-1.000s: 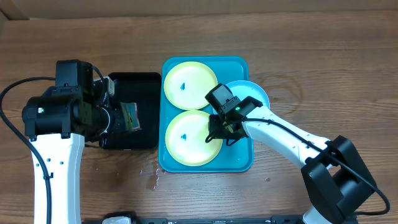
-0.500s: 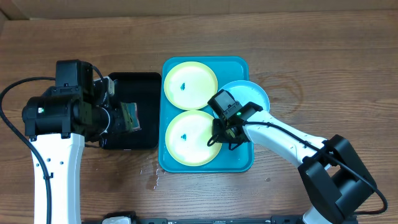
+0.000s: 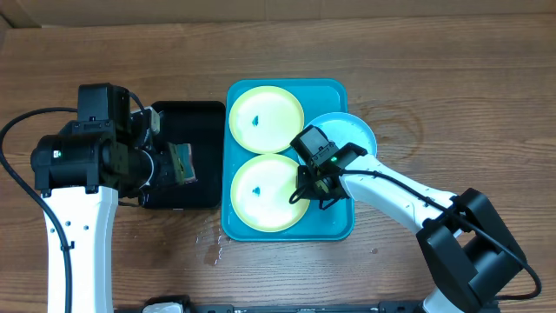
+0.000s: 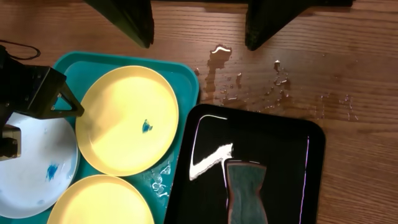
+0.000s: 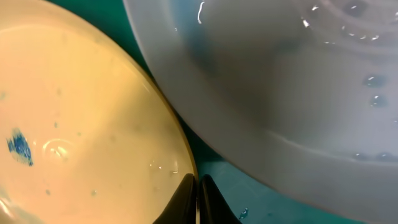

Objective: Clean dirty plates on tray and stack at the side
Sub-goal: 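Grasp the light-blue plate rim with the right gripper, then lower the left gripper onto the green sponge and grasp it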

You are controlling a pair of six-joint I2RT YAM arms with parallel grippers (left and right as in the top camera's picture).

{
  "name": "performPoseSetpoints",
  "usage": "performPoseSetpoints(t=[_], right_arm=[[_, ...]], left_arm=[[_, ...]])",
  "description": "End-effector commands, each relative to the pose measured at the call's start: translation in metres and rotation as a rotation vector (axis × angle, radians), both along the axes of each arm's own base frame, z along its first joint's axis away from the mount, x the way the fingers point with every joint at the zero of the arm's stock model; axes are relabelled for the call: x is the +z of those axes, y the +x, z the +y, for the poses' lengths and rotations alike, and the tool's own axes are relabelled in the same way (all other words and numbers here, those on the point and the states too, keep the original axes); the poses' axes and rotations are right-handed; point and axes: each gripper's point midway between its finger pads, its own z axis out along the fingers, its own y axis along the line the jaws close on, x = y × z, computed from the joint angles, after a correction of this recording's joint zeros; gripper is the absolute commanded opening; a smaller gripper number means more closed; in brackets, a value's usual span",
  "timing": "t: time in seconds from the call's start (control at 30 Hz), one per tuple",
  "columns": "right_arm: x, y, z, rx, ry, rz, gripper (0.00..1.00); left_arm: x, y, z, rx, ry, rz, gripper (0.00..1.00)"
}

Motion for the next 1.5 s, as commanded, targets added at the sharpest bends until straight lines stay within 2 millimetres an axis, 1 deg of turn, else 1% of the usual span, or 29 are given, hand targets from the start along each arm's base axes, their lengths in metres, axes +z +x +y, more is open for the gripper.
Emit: performPoseSetpoints(t=[0.0, 0.13, 0.17, 0.2, 0.27, 0.4, 0.53, 0.6, 0.73, 0.8, 0.93, 1.07, 1.23, 1.33, 1.37, 1.43, 1.47], right_arm=[[0.001, 0.001, 0.0, -0.001, -0.005, -0.01, 0.04], [0.001, 0.001, 0.0, -0.001, -0.005, -0.01, 0.05], [0.001, 0.001, 0.0, -0.001, -0.005, -0.01, 0.13], [0.001, 0.001, 0.0, -0.001, -0.005, -0.01, 0.26], [0.001, 0.001, 0.0, -0.001, -0.005, -0.01, 0.3], [0.001, 0.001, 0.0, -0.001, -0.005, -0.01, 0.3], [0.001, 0.001, 0.0, -0.001, -0.005, -0.01, 0.2], [0.001, 0.001, 0.0, -0.001, -0.005, -0.01, 0.17], [0.001, 0.001, 0.0, -0.001, -0.004, -0.011, 0.17], [0.001, 0.001, 0.0, -0.001, -0.004, -0.011, 0.17], [0.001, 0.001, 0.0, -0.001, -0.004, -0.011, 0.17], [0.001, 0.002, 0.001, -0.001, -0.003, -0.012, 0.17], [0.001, 0.002, 0.001, -0.001, -0.003, -0.012, 0.17], [0.001, 0.002, 0.001, 0.0, -0.002, -0.013, 0.17], [0.001, 0.002, 0.001, -0.001, -0.002, -0.013, 0.17], [0.001, 0.002, 0.001, 0.0, 0.0, -0.015, 0.17], [0.001, 0.002, 0.001, -0.001, 0.0, -0.016, 0.17]], left_arm=[[0.002, 0.002, 0.0, 0.005, 0.01, -0.006, 0.49], [0.002, 0.002, 0.0, 0.005, 0.01, -0.006, 0.49], [0.002, 0.002, 0.0, 0.005, 0.01, -0.006, 0.49], [0.002, 0.002, 0.0, 0.005, 0.01, -0.006, 0.49], [0.002, 0.002, 0.0, 0.004, 0.01, -0.006, 0.49], [0.002, 0.002, 0.0, 0.004, 0.01, -0.006, 0.49], [0.002, 0.003, 0.0, 0.004, 0.01, -0.006, 0.49], [0.002, 0.003, 0.0, 0.005, 0.01, -0.006, 0.49], [0.002, 0.002, 0.001, 0.008, 0.014, -0.004, 0.49], [-0.001, 0.001, 0.008, 0.062, 0.04, 0.009, 0.49], [-0.015, -0.002, 0.024, 0.159, 0.108, 0.048, 0.48], [-0.04, 0.001, 0.024, 0.177, 0.107, 0.071, 0.47], [-0.077, 0.012, 0.025, 0.18, 0.106, 0.059, 0.47], [-0.093, 0.019, 0.028, 0.186, 0.122, 0.037, 0.42], [-0.095, 0.022, 0.028, 0.186, 0.122, 0.03, 0.4], [-0.101, 0.031, 0.029, 0.187, 0.121, 0.009, 0.33], [-0.103, 0.035, 0.029, 0.182, 0.122, 0.001, 0.31]])
